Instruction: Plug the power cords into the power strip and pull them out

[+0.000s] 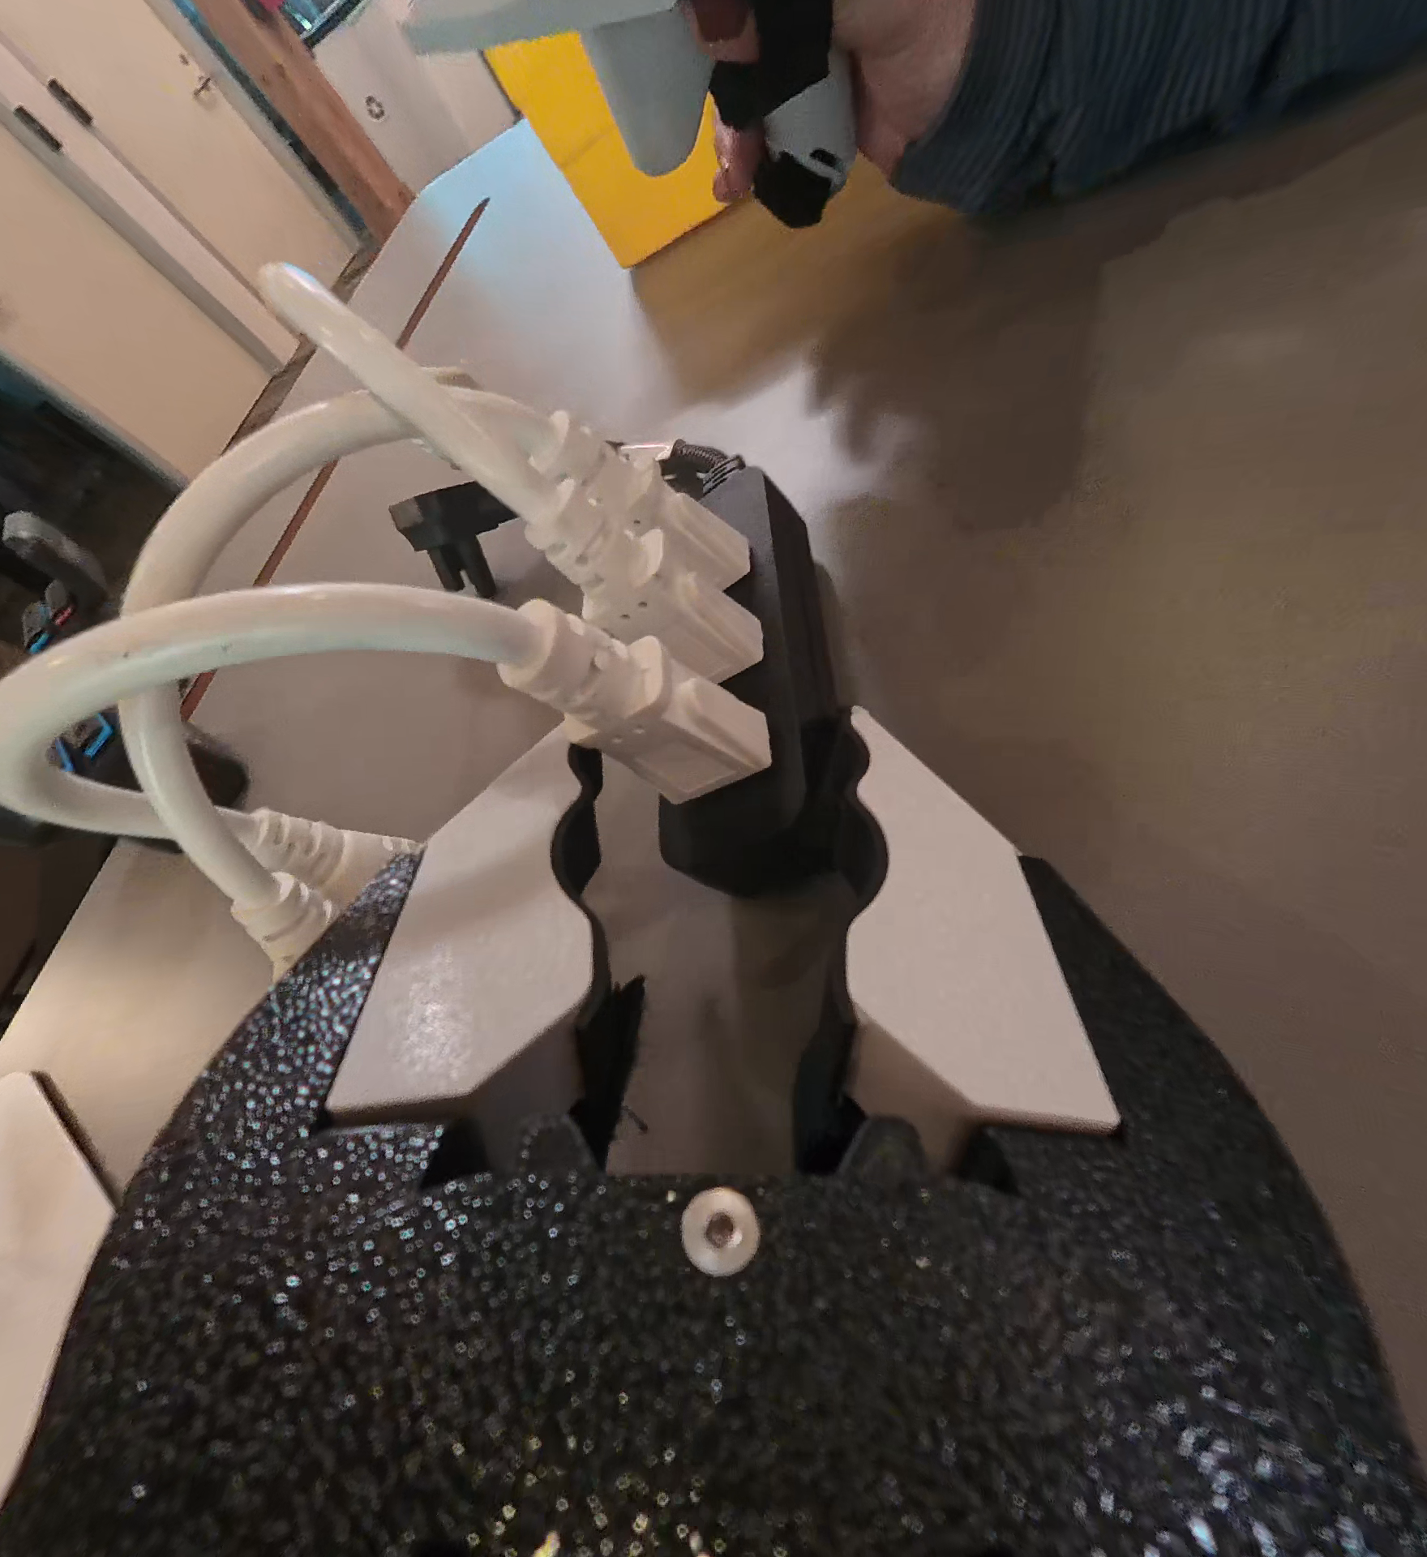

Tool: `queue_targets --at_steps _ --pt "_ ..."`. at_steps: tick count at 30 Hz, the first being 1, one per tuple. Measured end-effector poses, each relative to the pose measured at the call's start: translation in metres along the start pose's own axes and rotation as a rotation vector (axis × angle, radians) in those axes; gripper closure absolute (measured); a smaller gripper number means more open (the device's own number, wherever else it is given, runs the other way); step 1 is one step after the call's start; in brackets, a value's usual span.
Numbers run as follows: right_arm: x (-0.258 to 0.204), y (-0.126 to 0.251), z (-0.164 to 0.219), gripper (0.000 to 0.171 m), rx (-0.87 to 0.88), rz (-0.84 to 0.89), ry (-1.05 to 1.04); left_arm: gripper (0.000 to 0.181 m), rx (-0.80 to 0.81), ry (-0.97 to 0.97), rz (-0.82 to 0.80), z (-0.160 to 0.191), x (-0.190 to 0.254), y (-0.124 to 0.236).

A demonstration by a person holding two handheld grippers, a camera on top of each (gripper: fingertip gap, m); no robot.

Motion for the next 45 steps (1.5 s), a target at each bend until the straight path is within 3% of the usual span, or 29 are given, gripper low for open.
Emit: queue_targets --at_steps 18,24,27,34,45 --pt "0.000 -0.002 0.015 0.100 -0.012 -0.048 -0.064 0.126 -0.027 -0.024 -0.143 0.001 0.005 0.007" --pt "-0.005 -0.004 0.017 0.101 -0.027 -0.070 -0.058 0.126 -0.030 0.055 -0.143 0.004 0.002 0.010" --pt "0.006 -0.002 0.013 0.088 -0.009 0.014 -0.046 0.126 -0.031 0.057 -0.142 0.004 0.002 0.010" --pt "0.009 -0.005 0.018 0.087 -0.005 -0.003 -0.143 0.126 -0.029 0.056 -0.139 0.004 0.002 0.010" --pt "0.003 -0.016 0.028 0.092 -0.028 -0.059 -0.120 0.126 -0.038 0.075 -0.117 0.004 -0.007 0.003"
Point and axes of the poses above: each gripper's, where its closed fingertips meet, y back along the fingers, z out of its underside, x = y × z across the jaws, the point moved 3 cm from there along y, back along the fingers, and after that the axes turned 14 degrees about y, right-handed, at the moved point
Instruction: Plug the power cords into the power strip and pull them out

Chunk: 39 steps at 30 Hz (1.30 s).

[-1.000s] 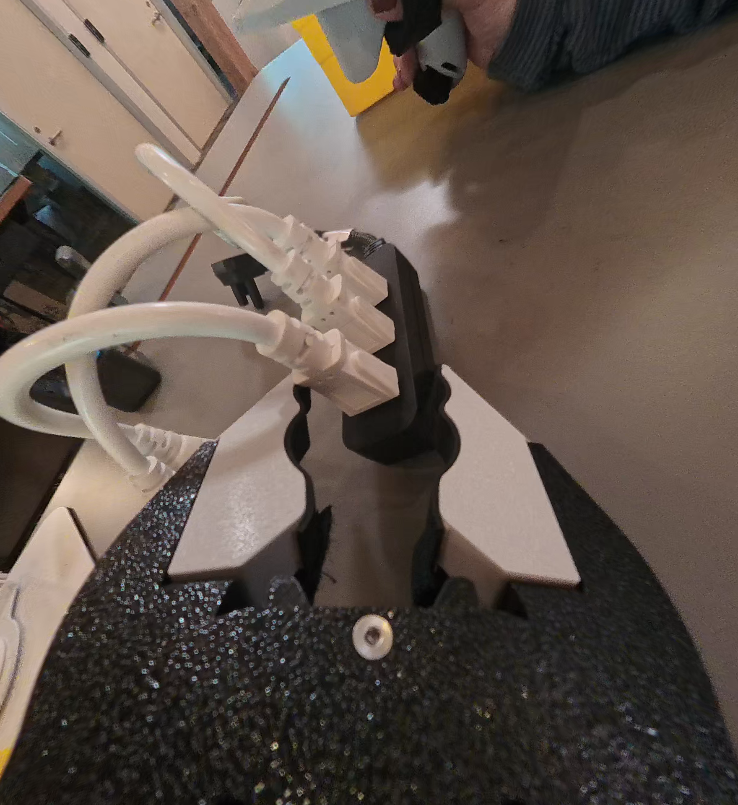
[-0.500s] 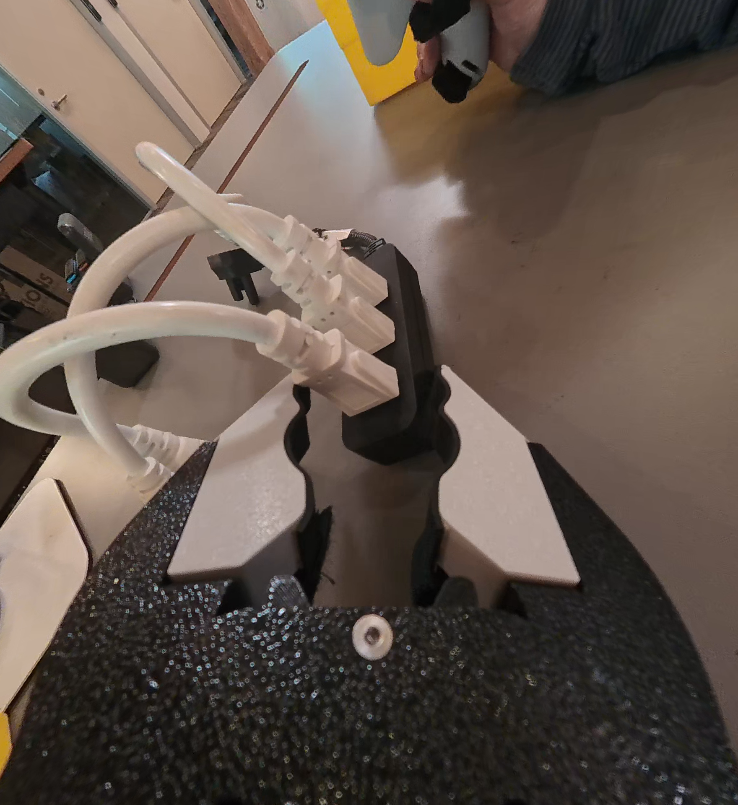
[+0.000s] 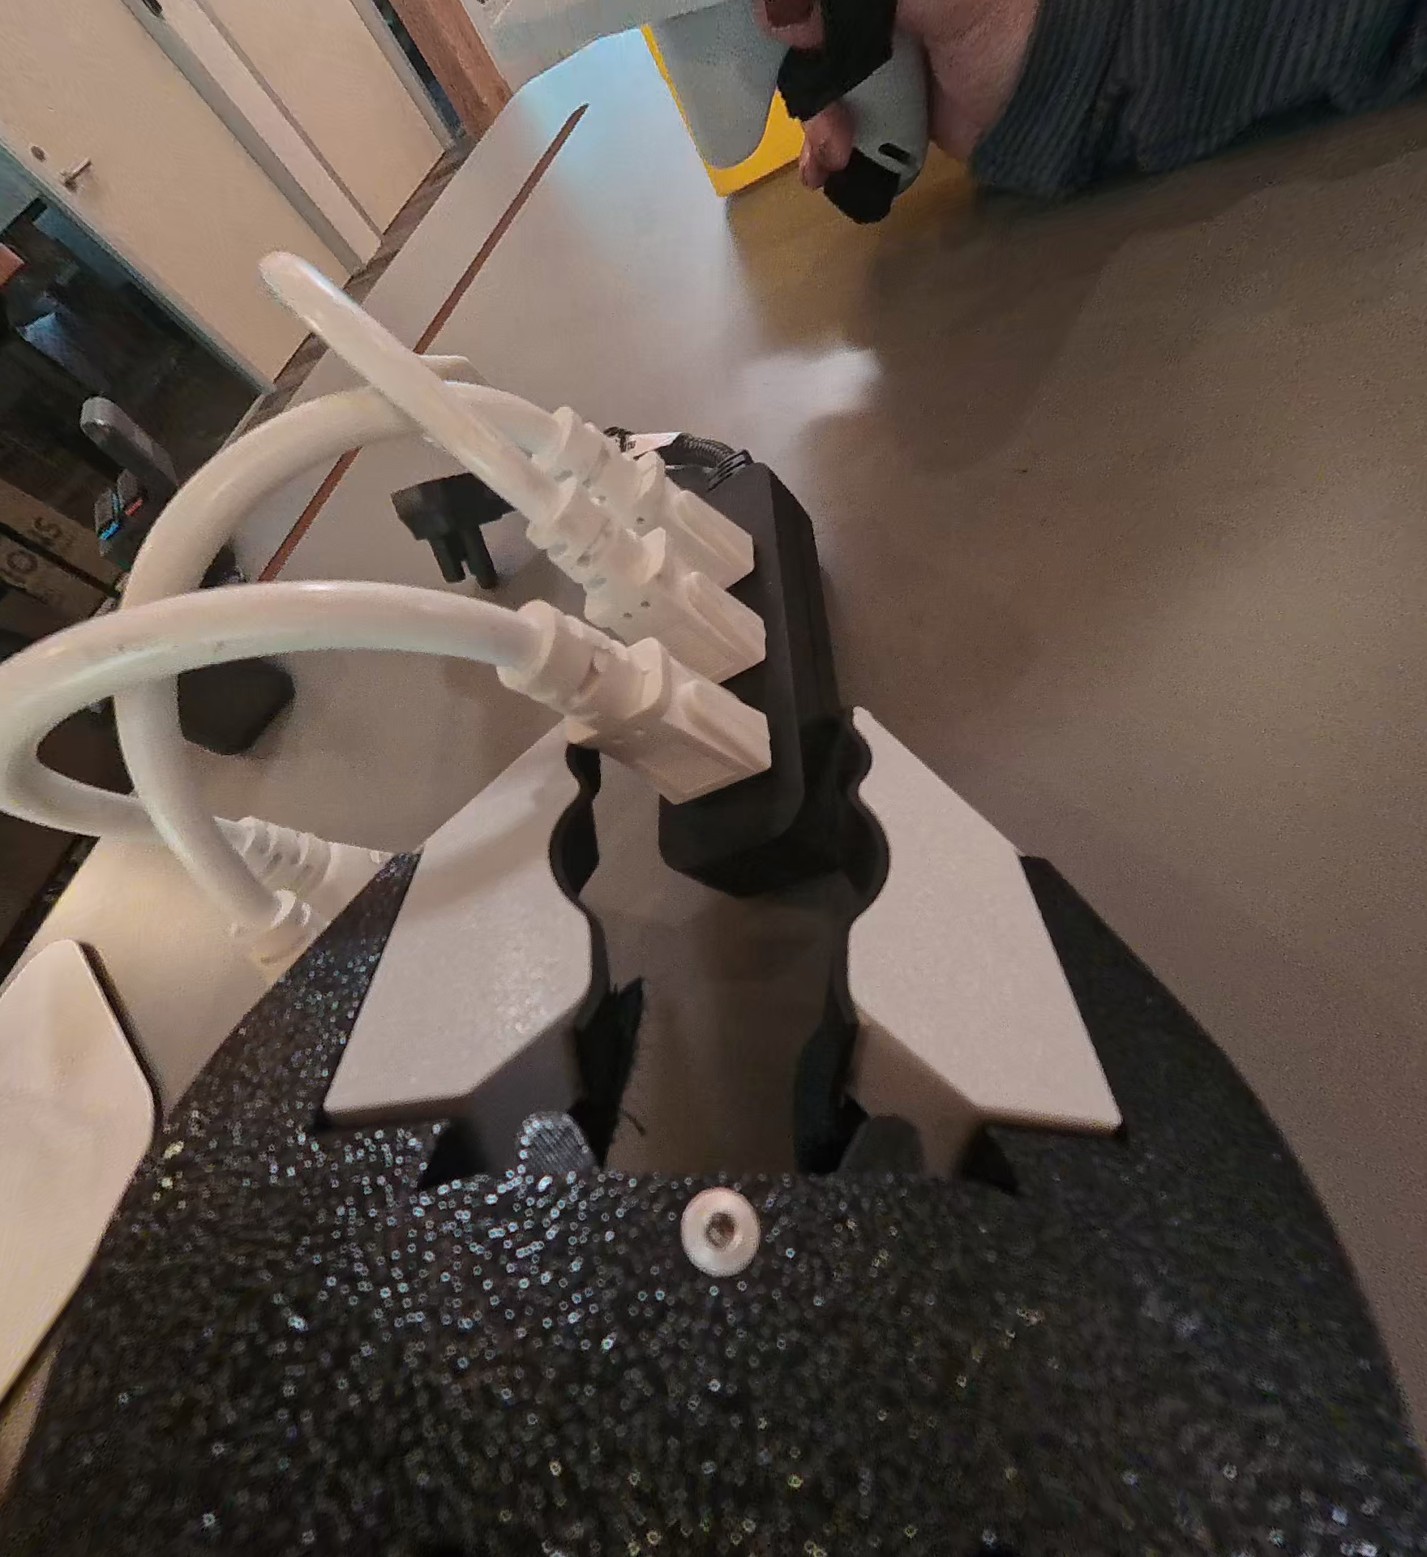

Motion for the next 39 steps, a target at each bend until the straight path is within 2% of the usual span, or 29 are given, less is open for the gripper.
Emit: queue_targets --at_steps 11,17,20,22,25,39 --pt "0.002 -0.021 0.009 0.095 0.029 -0.068 -0.010 0.126 -0.004 0.007 -0.006 -0.005 -0.015 -0.019" --pt "-0.011 -0.026 0.004 0.099 0.065 -0.155 -0.028 0.126 0.003 -0.006 0.023 -0.009 -0.022 -0.030" --pt "-0.031 -0.027 0.000 0.109 0.078 -0.275 -0.019 0.126 0.007 -0.014 0.040 -0.011 -0.027 -0.037" --pt "-0.047 -0.025 -0.004 0.128 0.087 -0.377 -0.005 0.126 0.006 -0.012 0.055 -0.011 -0.028 -0.039" --pt "-0.064 -0.021 -0.007 0.132 0.105 -0.461 0.047 0.126 0.011 -0.024 0.068 -0.011 -0.027 -0.038" --pt "-0.069 -0.018 -0.007 0.135 0.110 -0.485 0.067 0.126 0.041 -0.067 0.082 -0.012 -0.021 -0.034"
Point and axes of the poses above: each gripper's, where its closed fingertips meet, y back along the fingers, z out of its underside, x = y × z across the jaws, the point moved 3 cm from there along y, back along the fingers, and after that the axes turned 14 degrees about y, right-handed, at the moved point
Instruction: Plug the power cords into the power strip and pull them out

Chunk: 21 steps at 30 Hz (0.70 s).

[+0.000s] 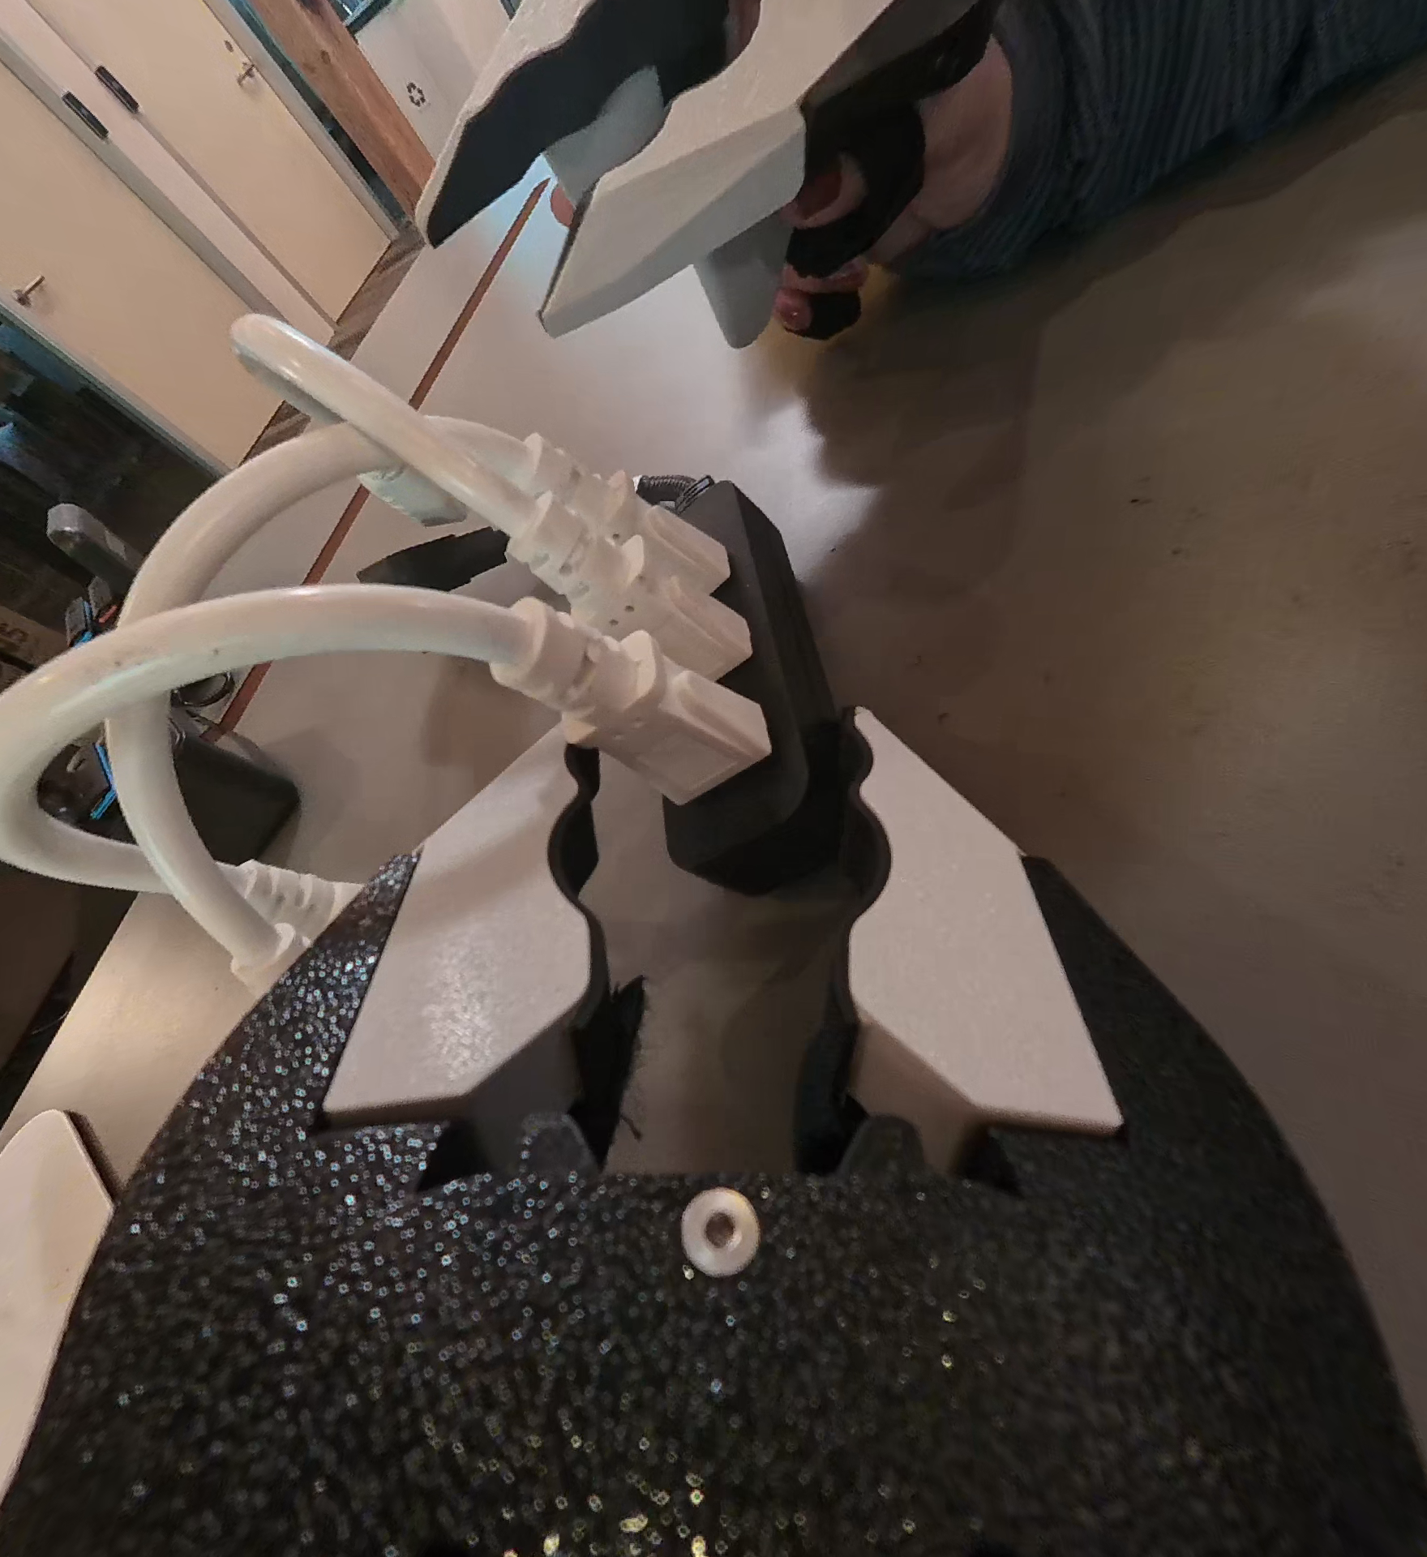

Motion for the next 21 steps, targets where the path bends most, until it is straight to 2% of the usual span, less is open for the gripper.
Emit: queue_targets --at_steps 11,17,21 --pt "-0.007 -0.001 0.000 0.135 -0.013 -0.035 0.010 0.127 -0.020 0.031 0.054 0.009 0.002 0.016" --pt "-0.005 -0.001 0.000 0.135 -0.010 -0.032 0.000 0.130 -0.149 0.245 0.084 0.018 0.003 0.013" --pt "-0.003 0.000 0.001 0.136 -0.009 -0.020 -0.009 0.127 -0.155 0.270 0.084 0.018 0.002 0.012"
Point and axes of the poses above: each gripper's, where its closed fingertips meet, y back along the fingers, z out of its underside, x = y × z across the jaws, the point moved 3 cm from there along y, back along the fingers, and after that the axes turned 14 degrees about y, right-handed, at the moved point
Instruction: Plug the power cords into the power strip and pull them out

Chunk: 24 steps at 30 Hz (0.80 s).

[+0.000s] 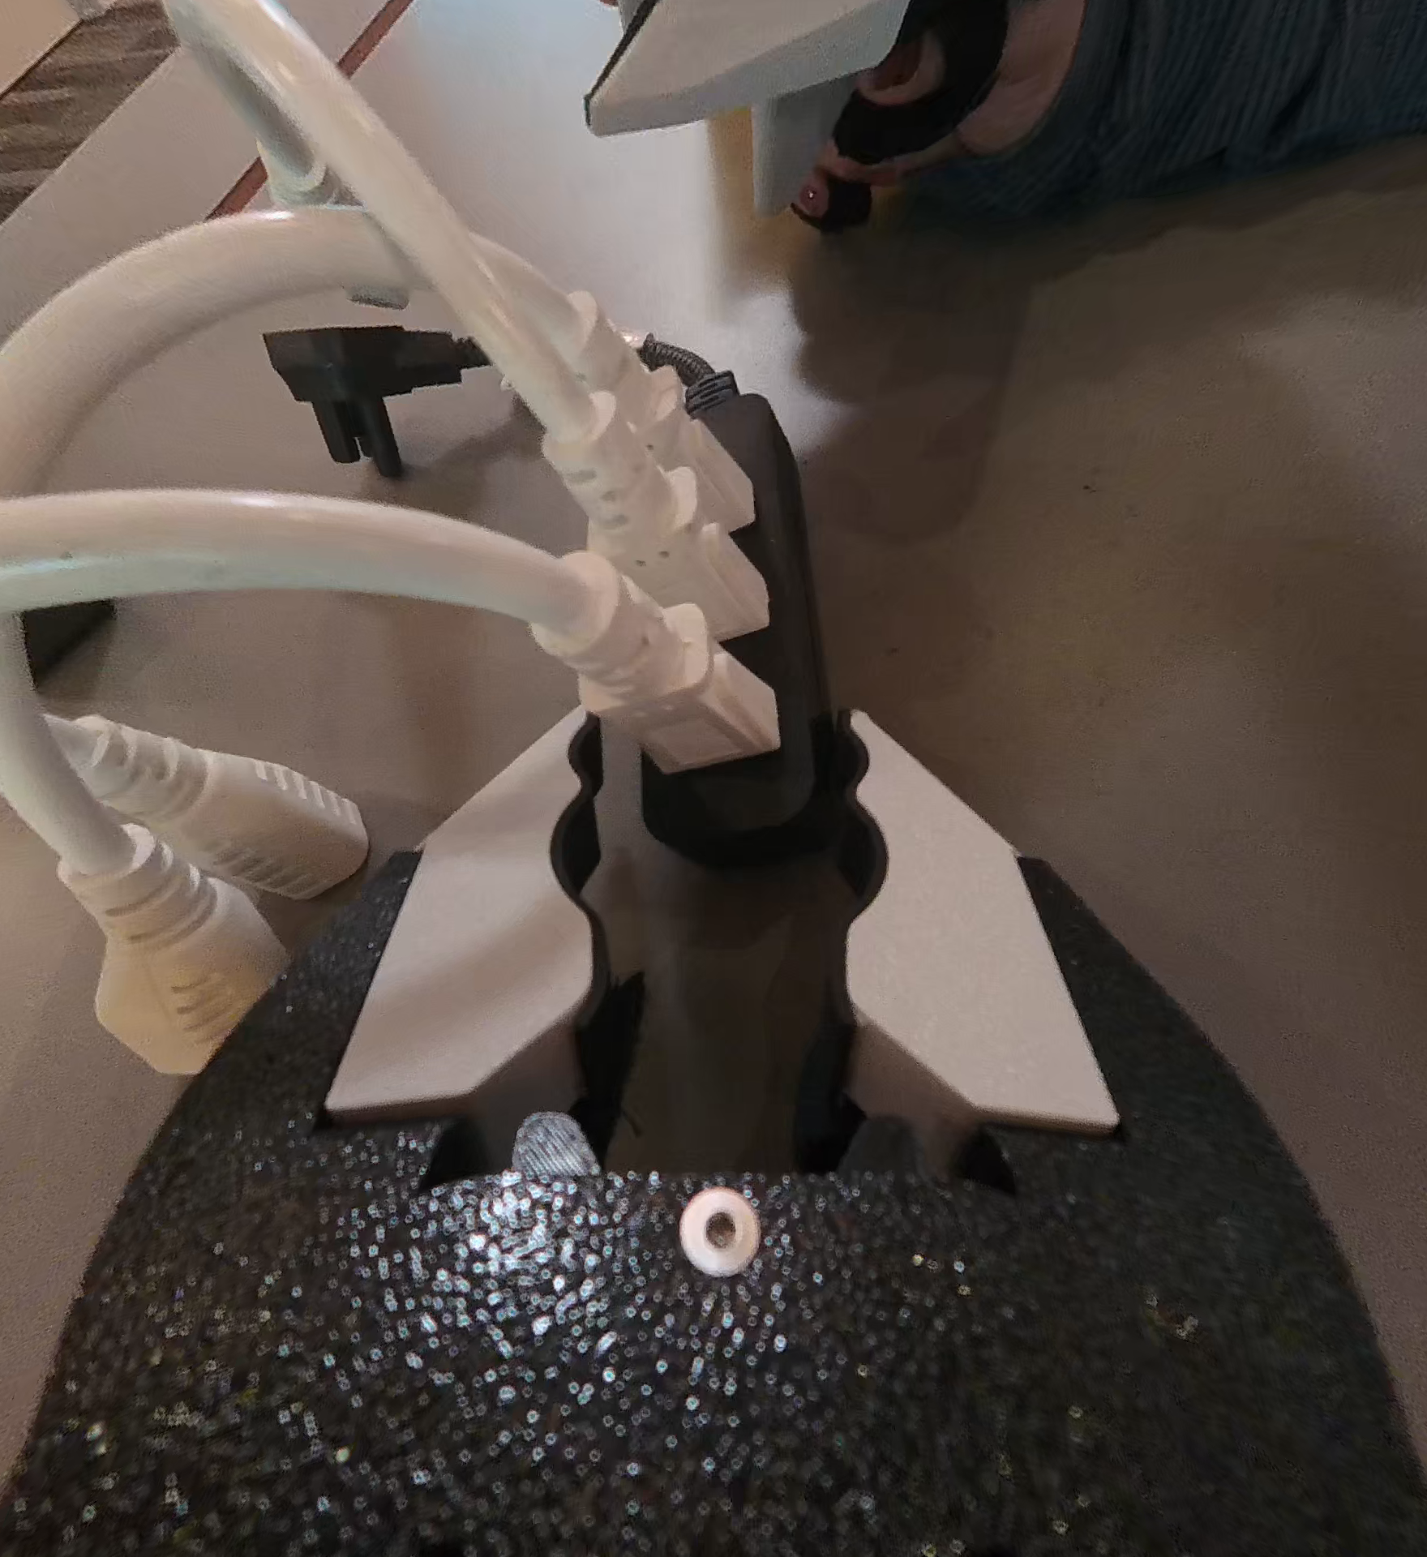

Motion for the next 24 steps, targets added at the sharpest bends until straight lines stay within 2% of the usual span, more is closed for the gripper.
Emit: queue_targets --at_steps 3,8,24 --pt "0.0002 0.0002 -0.0003 0.136 0.000 0.008 0.006 0.127 -0.007 0.017 0.011 0.0004 -0.0006 -0.0004" --pt "-0.0037 -0.0014 0.0003 0.137 -0.015 -0.003 0.041 0.136 -0.037 0.038 0.067 0.0026 0.0028 -0.0020" --pt "-0.0087 -0.0040 0.0030 0.142 -0.047 -0.001 0.126 0.136 -0.040 0.039 0.069 0.0029 0.0028 -0.0023"
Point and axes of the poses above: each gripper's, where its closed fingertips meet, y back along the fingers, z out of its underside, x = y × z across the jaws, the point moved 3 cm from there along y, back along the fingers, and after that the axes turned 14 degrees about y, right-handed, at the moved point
